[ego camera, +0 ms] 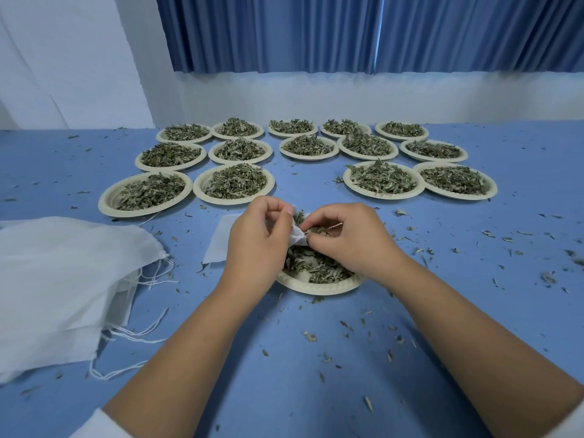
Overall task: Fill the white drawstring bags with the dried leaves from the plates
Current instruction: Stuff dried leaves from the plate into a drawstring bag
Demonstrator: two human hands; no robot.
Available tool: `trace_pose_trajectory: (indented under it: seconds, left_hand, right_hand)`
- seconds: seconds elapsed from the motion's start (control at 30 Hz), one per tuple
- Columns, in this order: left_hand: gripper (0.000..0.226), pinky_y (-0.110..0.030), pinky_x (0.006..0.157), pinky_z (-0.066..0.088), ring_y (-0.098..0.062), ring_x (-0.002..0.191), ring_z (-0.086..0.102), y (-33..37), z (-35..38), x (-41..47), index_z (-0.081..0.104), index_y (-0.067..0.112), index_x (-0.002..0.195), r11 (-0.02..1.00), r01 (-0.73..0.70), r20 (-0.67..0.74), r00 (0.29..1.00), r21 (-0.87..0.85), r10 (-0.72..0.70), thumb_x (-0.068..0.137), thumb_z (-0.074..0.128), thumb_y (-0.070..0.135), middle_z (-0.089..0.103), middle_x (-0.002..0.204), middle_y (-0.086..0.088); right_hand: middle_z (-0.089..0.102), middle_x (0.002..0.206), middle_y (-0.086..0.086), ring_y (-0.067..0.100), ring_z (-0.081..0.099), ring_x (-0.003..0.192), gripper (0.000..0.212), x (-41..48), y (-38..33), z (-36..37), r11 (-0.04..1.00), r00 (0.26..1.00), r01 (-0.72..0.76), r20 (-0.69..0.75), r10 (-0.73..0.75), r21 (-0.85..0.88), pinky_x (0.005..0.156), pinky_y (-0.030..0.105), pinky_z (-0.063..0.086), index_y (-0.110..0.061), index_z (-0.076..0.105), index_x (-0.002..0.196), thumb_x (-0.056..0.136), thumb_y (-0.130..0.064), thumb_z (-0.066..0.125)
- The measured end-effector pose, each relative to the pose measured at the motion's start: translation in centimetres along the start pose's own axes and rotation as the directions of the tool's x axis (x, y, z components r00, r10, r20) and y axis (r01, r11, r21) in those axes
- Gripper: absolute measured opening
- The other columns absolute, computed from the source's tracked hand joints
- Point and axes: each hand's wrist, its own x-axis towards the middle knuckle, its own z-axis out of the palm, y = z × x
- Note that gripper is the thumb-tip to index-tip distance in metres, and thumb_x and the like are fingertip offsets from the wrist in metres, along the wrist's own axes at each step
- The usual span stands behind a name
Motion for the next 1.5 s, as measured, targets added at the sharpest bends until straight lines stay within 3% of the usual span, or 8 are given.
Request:
trace_pose_trajectory:
  seconds: [0.17,0.33,0.43,0.67,0.87,1.2,1.4,1.5]
  left_hand:
    - [0.009,-0.034,0.075,0.054,-0.009,0.076,0.065,-0.4,0.3,0.0,0.060,0.025,0.088,0.998,-0.032,0.076,0.997,0.056,0.028,0.097,0.057,0.023,0.066,0.077,0.009]
    - [0.010,-0.035,0.076,0.056,-0.007,0.072,0.064,-0.7,0.4,-0.1,0.061,0.028,0.087,0.999,-0.016,0.123,0.992,0.042,0.010,0.096,0.058,0.024,0.063,0.068,0.017]
    - [0.011,-0.047,0.080,0.056,-0.013,0.077,0.067,-0.6,0.4,-0.1,0.061,0.028,0.087,1.000,-0.003,0.121,0.993,0.017,0.001,0.096,0.057,0.023,0.065,0.070,0.016]
    - [0.011,-0.038,0.075,0.056,-0.013,0.075,0.066,-0.6,0.3,0.0,0.060,0.029,0.087,1.000,-0.001,0.092,0.996,-0.012,0.002,0.096,0.058,0.024,0.066,0.072,0.012]
    - [0.009,-0.015,0.064,0.047,-0.002,0.069,0.062,-0.4,0.5,-0.4,0.061,0.025,0.087,1.000,-0.020,0.159,0.987,-0.015,0.022,0.096,0.058,0.022,0.064,0.073,0.012]
    - [0.008,-0.010,0.056,0.045,0.001,0.062,0.055,-0.1,0.2,0.0,0.061,0.021,0.090,0.996,0.061,0.036,0.998,-0.067,-0.059,0.097,0.057,0.022,0.064,0.079,0.005]
    - [0.010,-0.006,0.053,0.041,-0.001,0.063,0.054,0.2,0.1,-0.2,0.062,0.018,0.091,0.997,0.064,0.075,0.995,-0.042,-0.061,0.097,0.056,0.022,0.066,0.083,-0.007]
    - [0.009,-0.005,0.052,0.042,0.004,0.058,0.054,0.3,0.1,-0.2,0.062,0.017,0.091,0.997,0.065,0.071,0.996,-0.052,-0.061,0.098,0.056,0.020,0.065,0.081,-0.004]
  right_hand:
    - [0.063,0.085,-0.017,-0.002,0.059,0.081,0.017,0.1,0.0,-0.1,0.996,0.998,0.053,-0.010,-0.054,-0.076,0.074,0.011,0.043,-0.024,0.077,0.088,0.079,-0.010,0.073]
    - [0.061,0.104,0.001,0.011,0.068,0.083,0.027,0.2,-0.2,-0.1,0.984,0.993,-0.085,-0.064,0.095,0.154,0.081,0.024,0.055,-0.030,0.068,0.083,0.076,-0.007,0.078]
    - [0.066,0.094,-0.001,0.013,0.069,0.080,0.026,0.2,-0.3,-0.3,0.953,0.988,-0.146,-0.006,0.153,0.265,0.080,0.024,0.053,-0.029,0.068,0.085,0.077,-0.007,0.078]
    - [0.072,0.085,-0.002,0.001,0.069,0.075,0.022,0.3,-0.3,0.1,0.891,0.986,-0.158,0.020,0.165,0.426,0.071,0.012,0.052,-0.019,0.069,0.087,0.082,0.002,0.072]
    - [0.068,0.070,-0.002,0.003,0.063,0.062,0.024,0.2,0.1,1.1,0.915,0.975,-0.141,-0.105,0.193,0.379,0.063,0.014,0.048,-0.021,0.064,0.073,0.078,0.001,0.074]
    - [0.073,0.072,-0.008,0.002,0.063,0.064,0.008,0.6,0.5,0.3,0.953,0.966,-0.116,-0.190,0.173,0.279,0.063,0.017,0.050,-0.027,0.075,0.075,0.083,-0.027,0.075]
    - [0.068,0.085,-0.014,-0.003,0.051,0.054,0.022,0.7,0.8,0.1,0.956,0.973,-0.089,-0.180,0.143,0.279,0.059,0.013,0.046,-0.026,0.070,0.109,0.087,-0.022,0.072]
    - [0.069,0.074,-0.015,-0.003,0.051,0.054,0.009,0.6,0.7,0.2,0.964,0.979,-0.070,-0.167,0.116,0.257,0.058,0.010,0.043,-0.027,0.074,0.091,0.086,-0.019,0.073]
